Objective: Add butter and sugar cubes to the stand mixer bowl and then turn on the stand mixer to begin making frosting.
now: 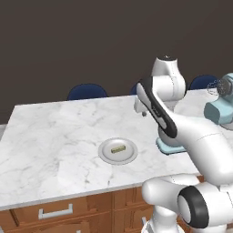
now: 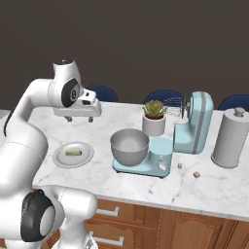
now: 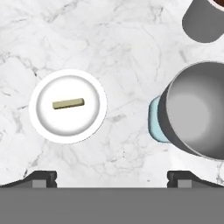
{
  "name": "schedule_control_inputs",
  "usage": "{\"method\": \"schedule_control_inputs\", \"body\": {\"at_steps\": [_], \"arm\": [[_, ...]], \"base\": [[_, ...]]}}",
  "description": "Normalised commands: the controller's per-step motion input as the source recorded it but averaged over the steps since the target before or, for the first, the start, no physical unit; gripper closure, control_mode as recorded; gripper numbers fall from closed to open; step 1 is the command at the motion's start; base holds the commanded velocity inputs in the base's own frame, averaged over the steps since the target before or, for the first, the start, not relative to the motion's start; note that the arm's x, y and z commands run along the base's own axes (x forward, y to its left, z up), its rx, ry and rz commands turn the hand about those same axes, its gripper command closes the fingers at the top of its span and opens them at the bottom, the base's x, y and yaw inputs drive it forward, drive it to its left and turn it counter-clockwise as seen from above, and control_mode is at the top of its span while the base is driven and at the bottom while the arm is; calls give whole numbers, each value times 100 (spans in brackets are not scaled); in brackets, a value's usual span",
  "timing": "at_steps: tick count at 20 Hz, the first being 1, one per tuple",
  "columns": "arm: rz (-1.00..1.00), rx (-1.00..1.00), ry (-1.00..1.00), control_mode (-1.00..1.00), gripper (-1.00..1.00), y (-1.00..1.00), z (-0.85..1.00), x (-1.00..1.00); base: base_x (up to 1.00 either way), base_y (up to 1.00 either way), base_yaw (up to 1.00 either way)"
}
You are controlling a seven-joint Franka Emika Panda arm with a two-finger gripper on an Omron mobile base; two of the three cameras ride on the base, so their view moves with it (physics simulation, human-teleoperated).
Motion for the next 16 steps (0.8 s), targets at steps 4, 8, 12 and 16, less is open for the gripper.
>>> {"method": "schedule_control_inputs", "body": {"at_steps": [4,8,12,16], "arm": [[1,-16,6,-100,-100,56,-100,0],[-1,-10,4,-100,-100,64,-76,0],[-9,-3,1,-100,-100,60,-42,5],[-24,1,0,-100,-100,44,-25,20]], "base": [[0,0,0],[0,0,0],[0,0,0],[0,0,0]]}}
